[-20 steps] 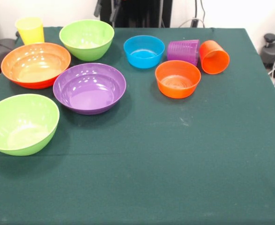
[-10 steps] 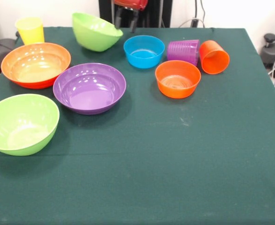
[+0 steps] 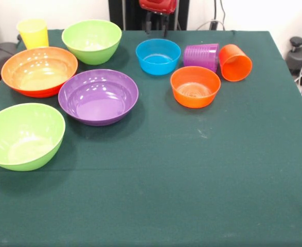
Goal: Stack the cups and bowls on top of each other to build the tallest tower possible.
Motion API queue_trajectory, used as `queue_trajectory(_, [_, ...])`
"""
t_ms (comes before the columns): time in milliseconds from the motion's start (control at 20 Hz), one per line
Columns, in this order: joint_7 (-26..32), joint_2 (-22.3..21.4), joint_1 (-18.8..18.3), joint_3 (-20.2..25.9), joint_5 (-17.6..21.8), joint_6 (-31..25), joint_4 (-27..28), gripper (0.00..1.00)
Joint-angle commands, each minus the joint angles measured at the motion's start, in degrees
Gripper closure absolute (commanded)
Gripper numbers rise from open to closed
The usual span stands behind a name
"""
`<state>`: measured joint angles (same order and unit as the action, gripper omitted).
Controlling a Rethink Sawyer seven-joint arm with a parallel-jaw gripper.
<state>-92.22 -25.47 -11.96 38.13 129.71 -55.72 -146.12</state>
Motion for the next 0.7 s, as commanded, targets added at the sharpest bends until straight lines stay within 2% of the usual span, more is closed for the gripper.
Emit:
queue_trajectory(50, [-6.14, 9.55, 1.3, 1.52, -3.21, 11.45, -0.08, 0.0])
queue_trajectory(450, [-9.35, 9.49, 2.38, 4.59, -4.31, 7.22, -3.33, 0.0])
queue_trajectory(700, [-11.61, 5.87, 3.2, 7.52, -7.67, 6.2, -6.71, 0.0])
